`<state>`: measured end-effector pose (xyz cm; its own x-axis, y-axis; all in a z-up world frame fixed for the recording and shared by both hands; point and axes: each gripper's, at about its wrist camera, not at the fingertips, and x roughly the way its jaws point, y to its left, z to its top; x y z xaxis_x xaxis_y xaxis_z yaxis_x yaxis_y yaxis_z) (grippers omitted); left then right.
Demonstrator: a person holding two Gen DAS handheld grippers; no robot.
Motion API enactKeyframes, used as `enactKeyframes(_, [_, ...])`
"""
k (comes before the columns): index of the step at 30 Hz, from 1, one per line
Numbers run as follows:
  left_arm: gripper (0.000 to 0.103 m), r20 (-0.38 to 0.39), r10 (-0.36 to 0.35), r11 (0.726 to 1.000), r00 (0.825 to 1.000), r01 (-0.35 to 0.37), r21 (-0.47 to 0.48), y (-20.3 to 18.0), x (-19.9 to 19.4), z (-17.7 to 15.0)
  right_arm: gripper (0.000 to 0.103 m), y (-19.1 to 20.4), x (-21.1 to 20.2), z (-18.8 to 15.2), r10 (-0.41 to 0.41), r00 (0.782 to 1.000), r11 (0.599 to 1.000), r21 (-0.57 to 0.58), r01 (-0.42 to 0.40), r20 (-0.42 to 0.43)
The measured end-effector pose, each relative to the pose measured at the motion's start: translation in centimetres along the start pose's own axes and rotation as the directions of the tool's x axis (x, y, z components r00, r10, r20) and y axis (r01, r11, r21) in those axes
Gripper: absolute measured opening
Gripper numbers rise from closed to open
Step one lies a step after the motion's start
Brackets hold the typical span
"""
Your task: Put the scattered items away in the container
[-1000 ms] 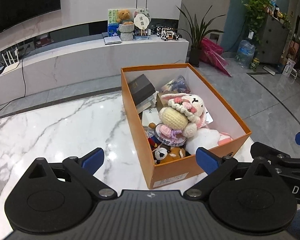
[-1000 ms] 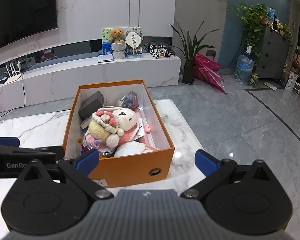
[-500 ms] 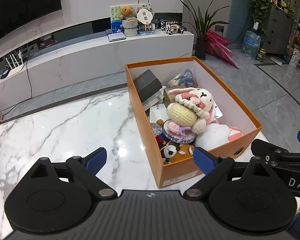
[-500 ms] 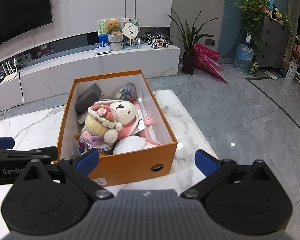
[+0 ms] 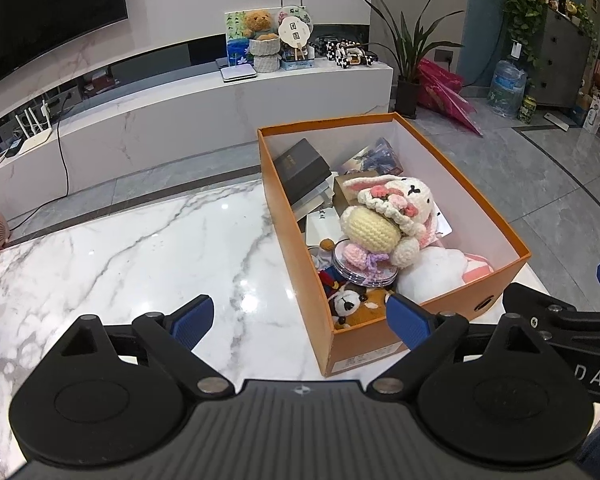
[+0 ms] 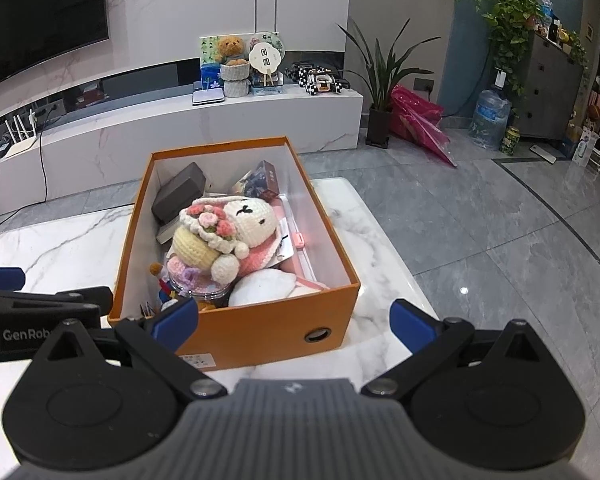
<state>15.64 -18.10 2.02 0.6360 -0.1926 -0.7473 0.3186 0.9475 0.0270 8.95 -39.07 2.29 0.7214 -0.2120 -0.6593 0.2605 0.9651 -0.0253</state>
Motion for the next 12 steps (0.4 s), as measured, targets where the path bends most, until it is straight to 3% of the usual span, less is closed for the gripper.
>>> enactKeyframes(12, [0.103,0.003,0.004,1.0,1.0,-0.004,0.005,0.03,-0.13,-0.07,0.102,0.02,-0.19,-0.11,-0.005,1.0,1.0,0.001,0.005,-0.001])
